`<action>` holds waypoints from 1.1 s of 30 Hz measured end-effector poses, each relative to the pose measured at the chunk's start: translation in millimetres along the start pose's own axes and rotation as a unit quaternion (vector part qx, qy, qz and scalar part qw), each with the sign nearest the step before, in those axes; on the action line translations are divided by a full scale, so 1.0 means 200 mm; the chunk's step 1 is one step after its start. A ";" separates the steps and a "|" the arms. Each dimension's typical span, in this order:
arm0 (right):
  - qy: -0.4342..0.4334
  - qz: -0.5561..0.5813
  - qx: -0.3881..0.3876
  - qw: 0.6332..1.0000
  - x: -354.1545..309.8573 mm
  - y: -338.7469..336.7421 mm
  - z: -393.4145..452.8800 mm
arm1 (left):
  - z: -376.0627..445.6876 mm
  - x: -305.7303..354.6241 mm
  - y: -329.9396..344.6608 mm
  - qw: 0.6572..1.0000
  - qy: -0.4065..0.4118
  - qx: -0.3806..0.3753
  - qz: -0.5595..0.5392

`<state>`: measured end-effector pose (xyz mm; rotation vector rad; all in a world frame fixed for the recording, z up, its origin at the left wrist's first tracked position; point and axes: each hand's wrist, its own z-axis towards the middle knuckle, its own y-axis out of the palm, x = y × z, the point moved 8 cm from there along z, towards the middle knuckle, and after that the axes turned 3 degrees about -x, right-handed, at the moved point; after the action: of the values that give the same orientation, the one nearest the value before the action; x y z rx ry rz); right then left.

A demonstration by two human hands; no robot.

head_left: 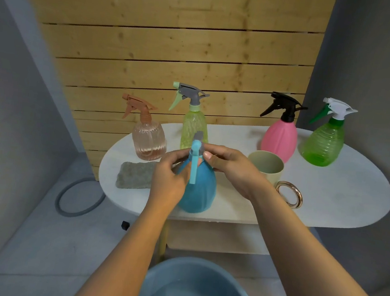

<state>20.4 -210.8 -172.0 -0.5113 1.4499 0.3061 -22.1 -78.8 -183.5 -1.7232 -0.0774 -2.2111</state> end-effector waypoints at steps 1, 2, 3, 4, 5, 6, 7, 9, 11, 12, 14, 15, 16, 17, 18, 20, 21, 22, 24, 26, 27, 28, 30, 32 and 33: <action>0.003 -0.005 0.002 1.000 0.00 0.01 0.00 | -0.01 0.01 0.00 1.000 0.020 -0.002 0.020; 0.001 -0.007 0.004 1.000 -0.01 0.01 0.00 | -0.03 0.03 0.00 0.998 0.039 -0.003 0.044; -0.004 -0.009 0.007 1.000 -0.02 0.01 0.00 | -0.04 0.02 0.00 0.997 0.043 -0.001 0.066; -0.010 -0.010 0.013 1.000 -0.03 0.01 0.00 | -0.05 0.01 0.01 0.997 0.031 -0.005 0.073; -0.013 -0.007 0.023 1.000 -0.03 0.01 0.00 | -0.06 -0.02 0.03 0.998 0.010 -0.017 0.066; -0.015 0.009 0.032 0.999 -0.02 0.02 0.00 | -0.06 -0.05 0.04 0.998 -0.009 -0.036 0.053; -0.015 0.029 0.044 0.998 -0.02 0.02 0.00 | -0.06 -0.08 0.05 0.997 -0.019 -0.056 0.047; -0.012 0.055 0.062 0.997 0.00 0.02 0.01 | -0.05 -0.10 0.07 0.995 -0.029 -0.084 0.046; -0.007 0.082 0.039 0.996 0.01 0.04 0.02 | -0.04 -0.12 0.06 0.994 -0.045 -0.095 0.034; -0.005 0.100 0.019 0.995 0.01 0.06 0.02 | -0.04 -0.12 0.05 0.993 -0.056 -0.099 0.029; -0.007 0.107 -0.012 0.994 0.01 0.06 0.02 | -0.04 -0.15 0.05 0.990 -0.066 -0.122 0.025; -0.014 0.094 -0.010 0.995 0.01 0.05 0.01 | -0.04 -0.16 0.05 0.987 -0.069 -0.140 0.027; -0.020 0.084 0.003 0.996 0.00 0.05 0.00 | -0.04 -0.18 0.05 0.985 -0.076 -0.154 0.028; -0.026 0.076 0.024 0.996 0.00 0.03 0.00 | -0.04 -0.19 0.05 0.982 -0.083 -0.166 0.030; -0.029 0.073 0.046 0.996 0.01 0.02 0.00 | -0.04 -0.20 0.05 0.981 -0.086 -0.172 0.030; -0.027 0.068 0.076 0.994 0.03 0.02 0.01 | -0.05 -0.21 0.05 0.981 -0.090 -0.170 0.023; -0.023 0.081 0.074 0.994 0.05 0.03 0.01 | -0.05 -0.21 0.05 0.981 -0.094 -0.166 0.019; -0.017 0.102 0.064 0.993 0.06 0.05 0.01 | -0.05 -0.20 0.05 0.982 -0.095 -0.162 0.017; -0.007 0.145 0.037 0.989 0.08 0.09 0.02 | -0.05 -0.20 0.05 0.983 -0.093 -0.159 0.014; -0.010 0.170 0.032 0.985 0.09 0.12 0.01 | -0.06 -0.20 0.05 0.983 -0.095 -0.156 0.008; -0.014 0.176 0.051 0.983 0.09 0.12 0.00 | -0.06 -0.20 0.05 0.983 -0.093 -0.156 0.007; -0.015 0.182 0.086 0.979 0.11 0.12 -0.01 | -0.06 -0.19 0.05 0.984 -0.091 -0.155 0.006; -0.001 0.202 0.172 0.964 0.15 0.11 -0.03 | -0.06 -0.19 0.06 0.985 -0.084 -0.151 0.005; 0.013 0.212 0.220 0.952 0.18 0.13 -0.04 | -0.06 -0.18 0.06 0.985 -0.088 -0.145 -0.004; 0.015 0.206 0.222 0.953 0.19 0.14 -0.04 | -0.06 -0.19 0.06 0.985 -0.091 -0.143 -0.007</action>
<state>3.6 -194.8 -214.1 0.1562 1.5903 0.2880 -22.4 -84.4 -223.9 -2.0795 0.1956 -2.1529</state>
